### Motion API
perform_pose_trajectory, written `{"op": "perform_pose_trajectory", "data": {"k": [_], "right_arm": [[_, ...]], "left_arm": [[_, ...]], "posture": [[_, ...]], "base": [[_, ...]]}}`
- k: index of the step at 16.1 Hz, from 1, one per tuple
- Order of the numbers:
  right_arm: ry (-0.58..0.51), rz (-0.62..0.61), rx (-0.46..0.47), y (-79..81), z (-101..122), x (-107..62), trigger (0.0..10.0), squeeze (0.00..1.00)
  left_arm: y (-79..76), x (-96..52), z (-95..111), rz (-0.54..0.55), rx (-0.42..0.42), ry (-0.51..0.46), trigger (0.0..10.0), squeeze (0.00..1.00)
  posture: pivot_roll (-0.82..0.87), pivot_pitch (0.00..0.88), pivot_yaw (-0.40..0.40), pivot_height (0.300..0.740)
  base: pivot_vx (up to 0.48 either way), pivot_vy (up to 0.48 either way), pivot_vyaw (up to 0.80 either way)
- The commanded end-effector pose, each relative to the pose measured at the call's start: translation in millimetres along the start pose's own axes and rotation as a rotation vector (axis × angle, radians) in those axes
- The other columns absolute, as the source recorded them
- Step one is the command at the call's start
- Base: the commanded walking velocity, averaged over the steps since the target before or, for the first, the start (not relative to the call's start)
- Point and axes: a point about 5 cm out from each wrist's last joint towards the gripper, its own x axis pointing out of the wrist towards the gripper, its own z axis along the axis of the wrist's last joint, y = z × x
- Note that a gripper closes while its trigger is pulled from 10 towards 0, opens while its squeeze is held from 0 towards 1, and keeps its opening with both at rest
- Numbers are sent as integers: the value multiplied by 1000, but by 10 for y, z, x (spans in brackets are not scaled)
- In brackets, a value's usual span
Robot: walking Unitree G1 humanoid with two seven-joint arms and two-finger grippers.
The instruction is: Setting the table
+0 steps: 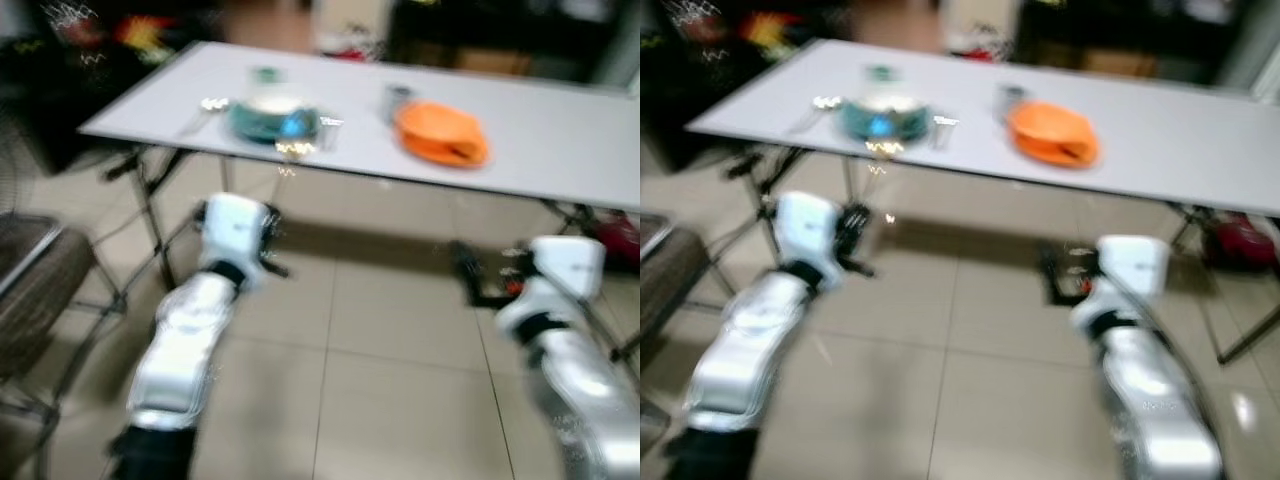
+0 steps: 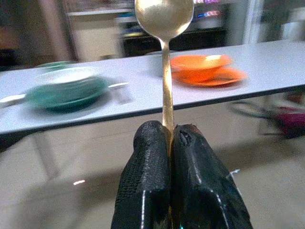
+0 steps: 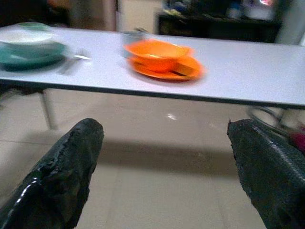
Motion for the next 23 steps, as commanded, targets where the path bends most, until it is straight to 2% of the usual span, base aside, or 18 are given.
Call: {"op": "perform_pose_trajectory", "data": {"k": [1,7,23], "right_arm": [[-42,37,4,77,79,23,10000,0],[-62,31,-37,6,69,76,10000,0],[-61,33,-38,4,67,81,10000,0]], "left_arm": [[144,-47,4,51,23,0,10000,0],[326,-151,-69,93,72,29,10000,0],[334,-150,-58,95,74,27,10000,0]], "posture": [[-8,0,-52,740],[4,0,-69,740],[6,0,-70,740]], "base": [[390,0,0],[374,0,0],[364,0,0]]}}
